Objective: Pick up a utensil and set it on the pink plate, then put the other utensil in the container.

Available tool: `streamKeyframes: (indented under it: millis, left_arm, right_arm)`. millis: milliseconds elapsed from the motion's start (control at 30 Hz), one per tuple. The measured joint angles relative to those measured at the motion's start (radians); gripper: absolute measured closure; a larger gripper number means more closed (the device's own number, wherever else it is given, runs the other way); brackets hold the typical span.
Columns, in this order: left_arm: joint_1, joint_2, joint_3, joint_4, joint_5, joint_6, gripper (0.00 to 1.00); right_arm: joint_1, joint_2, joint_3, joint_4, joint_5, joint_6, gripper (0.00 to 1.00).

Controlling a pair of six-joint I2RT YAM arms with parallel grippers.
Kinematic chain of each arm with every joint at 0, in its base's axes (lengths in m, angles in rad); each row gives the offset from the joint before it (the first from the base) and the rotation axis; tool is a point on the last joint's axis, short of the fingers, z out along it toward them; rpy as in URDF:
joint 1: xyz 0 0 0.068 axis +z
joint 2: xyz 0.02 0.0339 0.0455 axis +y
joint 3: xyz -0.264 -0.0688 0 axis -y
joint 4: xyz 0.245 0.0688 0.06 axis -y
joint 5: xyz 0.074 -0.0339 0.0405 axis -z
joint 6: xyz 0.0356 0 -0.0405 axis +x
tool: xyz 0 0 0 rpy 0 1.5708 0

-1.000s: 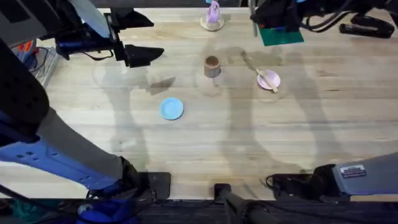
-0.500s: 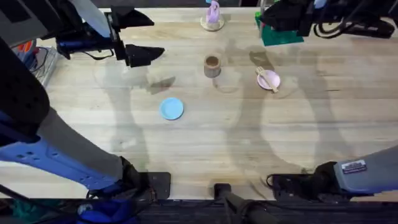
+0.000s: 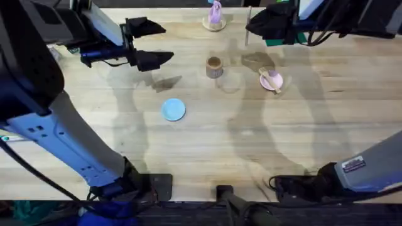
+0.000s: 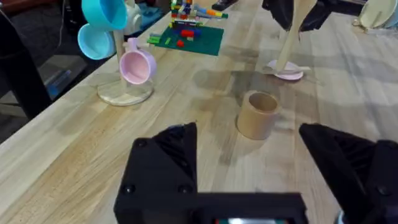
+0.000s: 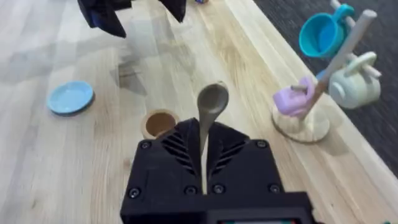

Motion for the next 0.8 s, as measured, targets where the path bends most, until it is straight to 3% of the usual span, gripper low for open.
streamKeyframes:
  millis: [400,800]
  left_arm:
    - [-0.007,0.005,0.002,0.003,0.003,0.000,0.008]
    - [-0.008,0.005,0.002,0.002,0.003,-0.001,0.008]
  right_arm:
    - [0.040,0.091,0.000,0.053,-0.196,-0.133,0.966]
    - [0.125,0.101,-0.001,0.112,-0.245,-0.197,0.966]
